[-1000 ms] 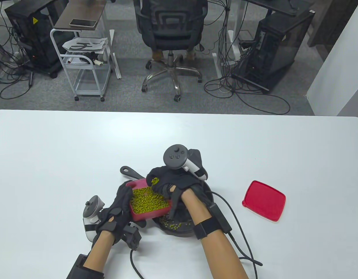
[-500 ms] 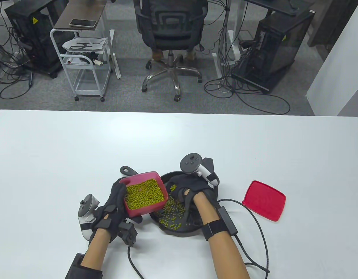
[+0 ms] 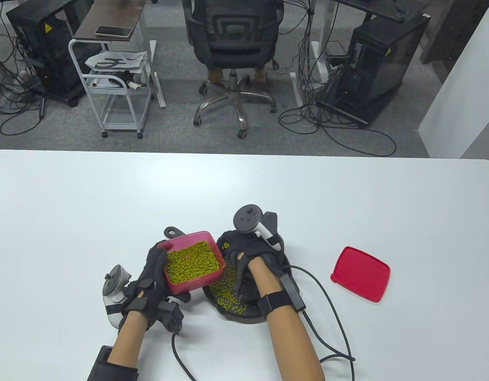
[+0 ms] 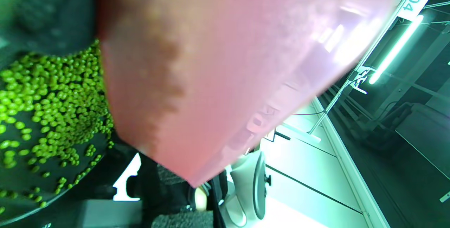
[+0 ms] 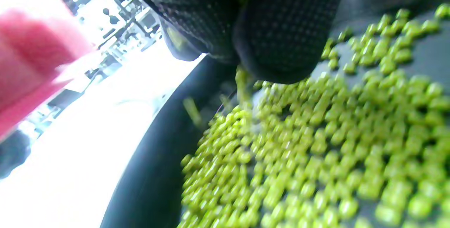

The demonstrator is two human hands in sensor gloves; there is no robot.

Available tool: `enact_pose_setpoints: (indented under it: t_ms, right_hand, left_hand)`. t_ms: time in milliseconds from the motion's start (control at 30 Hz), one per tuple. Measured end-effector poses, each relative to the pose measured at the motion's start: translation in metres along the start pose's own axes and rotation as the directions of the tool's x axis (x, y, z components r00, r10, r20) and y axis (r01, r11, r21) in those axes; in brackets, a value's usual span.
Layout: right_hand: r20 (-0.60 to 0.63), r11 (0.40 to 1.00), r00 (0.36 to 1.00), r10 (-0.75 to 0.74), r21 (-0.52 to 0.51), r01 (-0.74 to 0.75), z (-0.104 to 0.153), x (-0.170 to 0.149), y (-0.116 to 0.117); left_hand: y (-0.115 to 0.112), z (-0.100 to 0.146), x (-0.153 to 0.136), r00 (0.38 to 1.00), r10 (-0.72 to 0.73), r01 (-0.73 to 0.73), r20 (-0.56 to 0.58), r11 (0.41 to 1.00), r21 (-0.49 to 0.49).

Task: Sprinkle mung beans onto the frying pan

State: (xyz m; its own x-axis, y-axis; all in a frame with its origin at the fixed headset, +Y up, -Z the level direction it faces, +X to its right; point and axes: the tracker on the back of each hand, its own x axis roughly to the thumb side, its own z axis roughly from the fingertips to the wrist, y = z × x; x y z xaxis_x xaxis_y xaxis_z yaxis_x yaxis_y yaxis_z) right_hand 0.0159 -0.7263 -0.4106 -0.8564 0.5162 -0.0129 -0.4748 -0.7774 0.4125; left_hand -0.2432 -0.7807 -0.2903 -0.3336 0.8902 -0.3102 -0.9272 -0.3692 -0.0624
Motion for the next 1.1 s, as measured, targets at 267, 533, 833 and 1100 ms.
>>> enact_pose_setpoints:
  t_ms: [267, 533, 833, 1100]
  right_hand:
    - [-0.072, 0.992, 0.991, 0.114, -0.052, -0.117, 0.009, -0.023, -0.02]
    - [-0.042, 0.988, 0.997, 0.07, 0.139, -0.064, 0.03, -0.031, -0.025]
    - [0.108, 0.992, 0.992, -0.068, 0.118, 0.055, 0.062, -0.01, -0.054]
    - [0.396, 0.99, 0.908, -0.136, 0.093, 0.108, 0.1, 0.053, -0.049]
  left_hand:
    - [0.0, 0.0, 0.0, 1.0, -0.007, 0.007, 0.0, 1.0, -0.001]
    - [0.0, -0.001, -0.001, 1.0, -0.03, 0.03, -0.006, 1.0, 0.002]
    - [-0.003, -0.001, -0.004, 0.998, -0.064, 0.064, -0.007, 0.998, -0.007]
    - [-0.013, -0.001, -0.006, 0.994, -0.105, 0.104, -0.007, 0.994, -0.029]
